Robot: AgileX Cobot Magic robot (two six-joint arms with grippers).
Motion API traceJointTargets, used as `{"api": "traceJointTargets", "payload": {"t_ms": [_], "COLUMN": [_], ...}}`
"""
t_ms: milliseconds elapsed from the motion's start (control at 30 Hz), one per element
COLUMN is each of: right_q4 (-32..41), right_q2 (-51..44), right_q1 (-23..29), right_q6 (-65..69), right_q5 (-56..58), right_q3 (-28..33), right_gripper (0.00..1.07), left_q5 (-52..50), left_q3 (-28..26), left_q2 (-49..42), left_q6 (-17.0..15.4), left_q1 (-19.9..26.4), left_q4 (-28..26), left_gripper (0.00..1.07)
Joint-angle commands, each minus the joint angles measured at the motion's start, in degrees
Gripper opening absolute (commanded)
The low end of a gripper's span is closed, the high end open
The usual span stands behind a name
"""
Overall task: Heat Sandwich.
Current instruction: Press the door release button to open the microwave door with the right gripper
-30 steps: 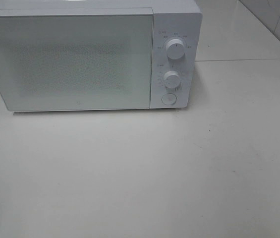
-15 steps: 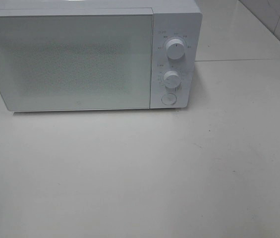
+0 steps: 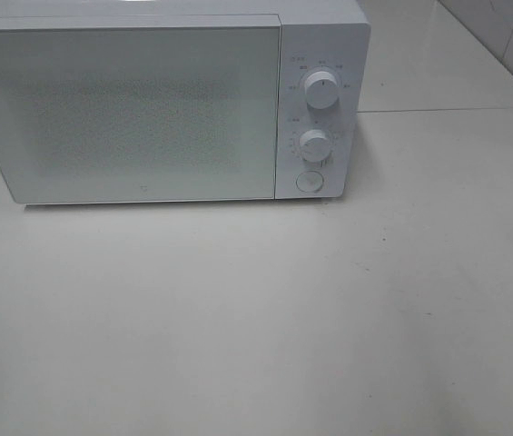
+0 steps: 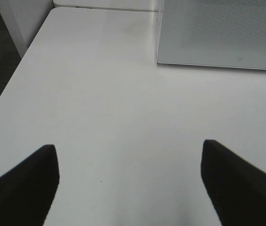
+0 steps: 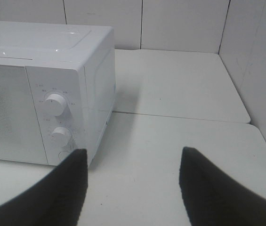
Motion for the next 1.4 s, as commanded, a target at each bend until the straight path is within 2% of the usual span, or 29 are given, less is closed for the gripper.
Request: {"api": "traceJointTargets", "payload": {"t_ms": [33, 500, 733, 1000, 1400], "right_q4": [-0.52, -0.34, -0.34, -0.34, -0.57], "right_q2": [4.58, 24.47, 33.0, 46.12, 56.49], "right_q1": [0.11, 0.11, 0.11, 0.11, 0.57], "right_q6": [-0.69, -0.34, 1.38, 9.85, 15.53], "right_q5": [-7.96, -30.48, -35.47, -42.28, -51.51], "right_q3": [0.92, 0.97, 0.97, 0.97, 0.97], "right_gripper": [0.58, 0.58, 0.58, 0.58, 0.55], "left_q5": [-0.97, -0.97, -0.97, -0.97, -0.97], "left_q3": [0.11, 0.11, 0.11, 0.11, 0.11], "left_q2": [-0.34, -0.34, -0.34, -0.34, -0.34], "left_q6": [0.0, 0.0, 0.0, 0.0, 0.0], "left_q1": [0.23, 0.23, 0.23, 0.23, 0.23], "left_q4": [-0.34, -0.34, -0.34, -0.34, -0.34], "left_gripper": [0.78, 0.78, 0.78, 0.78, 0.78]}}
